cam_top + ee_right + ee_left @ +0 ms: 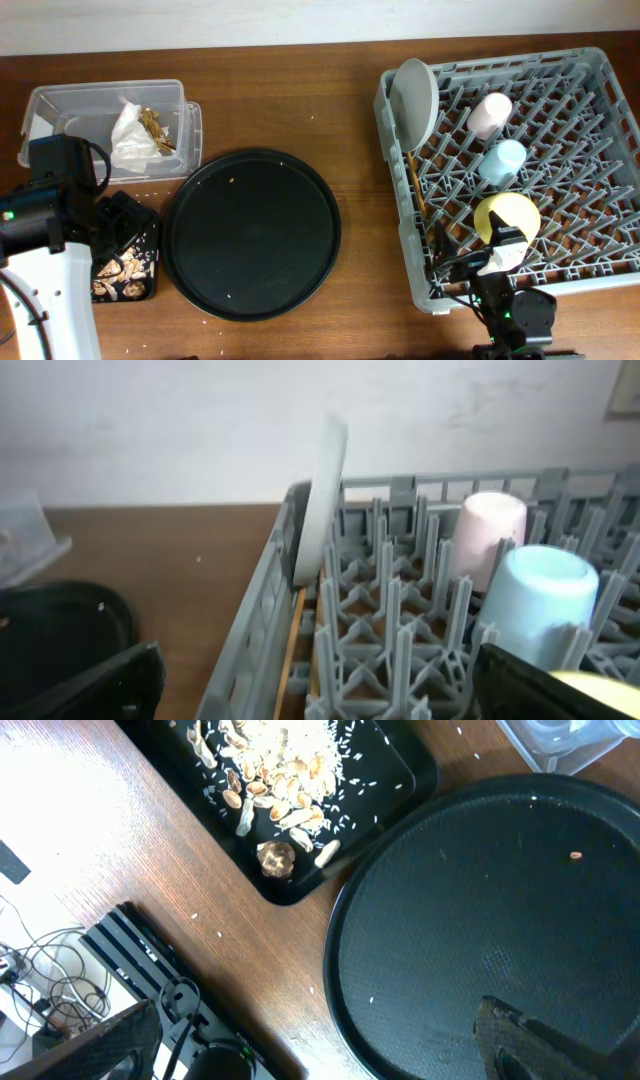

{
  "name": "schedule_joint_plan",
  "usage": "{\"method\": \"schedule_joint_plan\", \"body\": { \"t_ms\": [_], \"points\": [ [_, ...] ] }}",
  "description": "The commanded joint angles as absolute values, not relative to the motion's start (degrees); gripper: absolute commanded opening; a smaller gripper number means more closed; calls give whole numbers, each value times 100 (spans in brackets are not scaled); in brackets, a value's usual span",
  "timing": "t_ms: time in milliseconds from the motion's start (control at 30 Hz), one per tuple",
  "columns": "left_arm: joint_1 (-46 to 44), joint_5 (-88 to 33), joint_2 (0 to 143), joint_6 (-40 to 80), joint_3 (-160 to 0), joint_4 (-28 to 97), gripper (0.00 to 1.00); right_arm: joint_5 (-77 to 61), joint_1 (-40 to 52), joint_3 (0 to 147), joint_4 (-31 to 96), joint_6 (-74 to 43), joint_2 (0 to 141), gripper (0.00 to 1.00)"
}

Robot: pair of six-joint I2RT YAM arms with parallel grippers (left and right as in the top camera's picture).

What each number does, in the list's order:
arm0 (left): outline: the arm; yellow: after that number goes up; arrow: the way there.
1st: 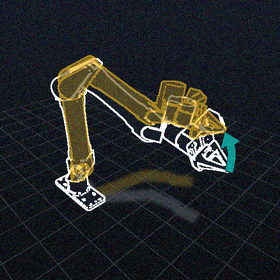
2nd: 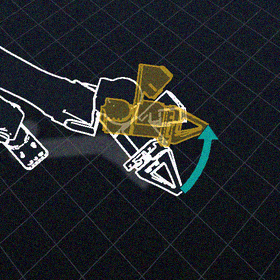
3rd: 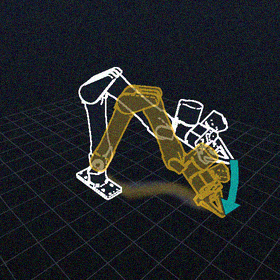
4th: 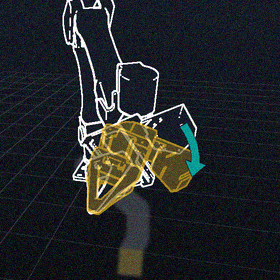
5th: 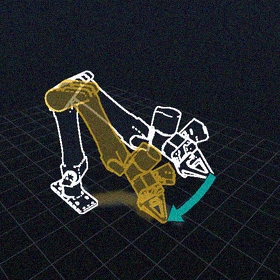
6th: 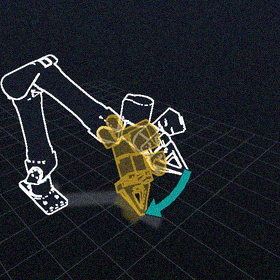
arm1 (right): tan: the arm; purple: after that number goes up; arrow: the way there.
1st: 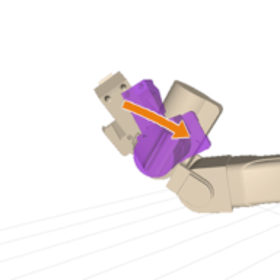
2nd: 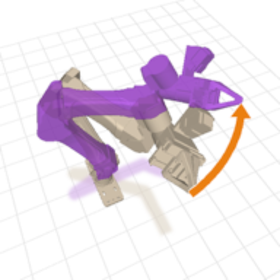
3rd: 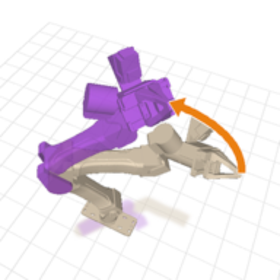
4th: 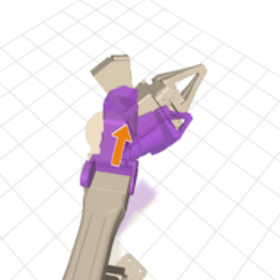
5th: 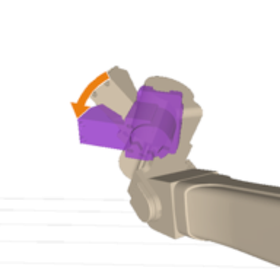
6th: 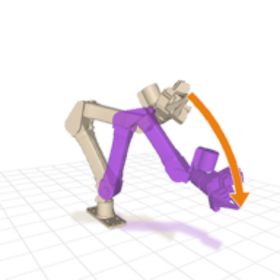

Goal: Sort waste into correct bins and load items into the dishwasher rack

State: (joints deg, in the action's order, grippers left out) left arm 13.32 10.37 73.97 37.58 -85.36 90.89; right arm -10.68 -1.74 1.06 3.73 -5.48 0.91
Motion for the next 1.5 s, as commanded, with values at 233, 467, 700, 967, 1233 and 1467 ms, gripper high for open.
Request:
{"method": "schedule_joint_plan", "body": {
  "t_ms": [233, 467, 700, 967, 1233, 1467],
  "points": [
    [1367, 1079, 7369, 3774, -8586, 9096, 99, -1002, -602, 32, 176, -169, 19, 99],
    [1367, 1079, 7369, 3774, -8586, 9096, 99, -781, -598, 32, 386, 23, 19, 99],
    [1367, 1079, 7369, 3774, -8586, 9096, 99, 51, -598, 32, 467, -196, 19, 99],
    [1367, 1079, 7369, 3774, -8586, 9096, 99, 51, -598, 32, 464, -193, 19, 99],
    [1367, 1079, 7369, 3774, -8586, 9096, 99, 51, -598, 32, 464, -193, 19, 99],
    [1367, 1079, 7369, 3774, -8586, 9096, 99, 51, -598, 32, 464, -193, 19, 99]
  ]
}}
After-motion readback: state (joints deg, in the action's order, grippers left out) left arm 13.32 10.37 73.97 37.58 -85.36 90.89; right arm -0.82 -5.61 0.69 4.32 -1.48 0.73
